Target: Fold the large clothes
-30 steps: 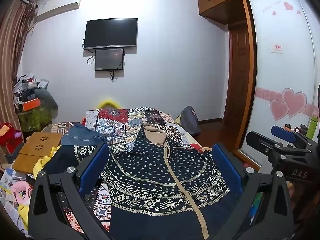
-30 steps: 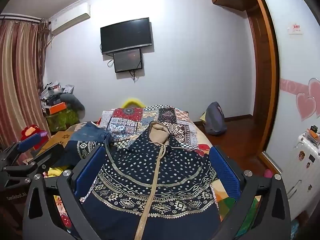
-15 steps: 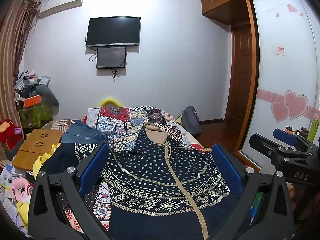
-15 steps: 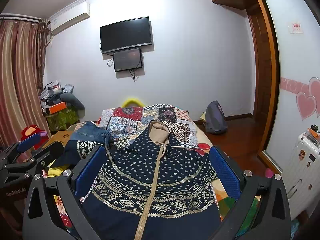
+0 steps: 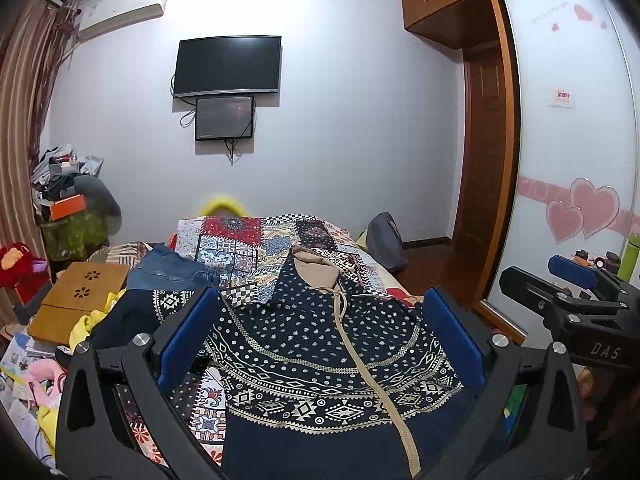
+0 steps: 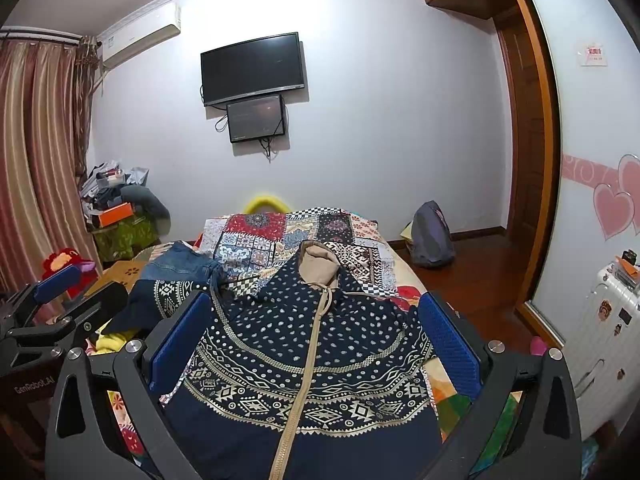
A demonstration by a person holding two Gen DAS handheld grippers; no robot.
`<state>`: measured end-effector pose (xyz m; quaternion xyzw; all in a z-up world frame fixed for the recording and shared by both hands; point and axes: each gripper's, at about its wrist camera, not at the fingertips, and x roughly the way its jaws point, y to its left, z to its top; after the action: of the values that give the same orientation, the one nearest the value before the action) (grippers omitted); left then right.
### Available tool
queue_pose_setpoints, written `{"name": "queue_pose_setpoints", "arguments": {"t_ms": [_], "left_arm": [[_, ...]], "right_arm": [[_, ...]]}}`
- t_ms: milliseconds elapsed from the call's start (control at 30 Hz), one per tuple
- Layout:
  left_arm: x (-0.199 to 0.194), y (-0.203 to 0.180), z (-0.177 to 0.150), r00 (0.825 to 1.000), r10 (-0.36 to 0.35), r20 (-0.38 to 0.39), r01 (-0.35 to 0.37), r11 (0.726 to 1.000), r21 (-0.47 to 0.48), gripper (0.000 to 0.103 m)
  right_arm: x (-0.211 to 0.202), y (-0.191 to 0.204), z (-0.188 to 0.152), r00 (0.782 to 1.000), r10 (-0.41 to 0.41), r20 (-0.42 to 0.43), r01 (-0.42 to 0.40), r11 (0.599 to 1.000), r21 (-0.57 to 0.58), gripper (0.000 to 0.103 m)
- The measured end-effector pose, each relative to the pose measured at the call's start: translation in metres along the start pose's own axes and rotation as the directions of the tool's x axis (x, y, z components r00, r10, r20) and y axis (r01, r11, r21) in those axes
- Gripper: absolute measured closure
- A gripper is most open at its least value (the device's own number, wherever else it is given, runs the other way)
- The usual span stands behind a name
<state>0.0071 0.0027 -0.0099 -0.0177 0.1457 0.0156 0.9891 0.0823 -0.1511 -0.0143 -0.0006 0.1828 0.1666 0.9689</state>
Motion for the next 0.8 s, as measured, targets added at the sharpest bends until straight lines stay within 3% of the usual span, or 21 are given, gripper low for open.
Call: {"name": "queue_pose_setpoints", "arguments": {"t_ms": [800], "left_arm": [[-0.0006, 0.0028, 0.0034, 1.0, 0.007, 0.001, -0.007, 1.0, -0.008, 0.0]], "right_arm": [[0.0037, 0.0018, -0.0044, 1.0, 0.0, -0.007, 0.0, 1.0, -0.002, 0.0]]}}
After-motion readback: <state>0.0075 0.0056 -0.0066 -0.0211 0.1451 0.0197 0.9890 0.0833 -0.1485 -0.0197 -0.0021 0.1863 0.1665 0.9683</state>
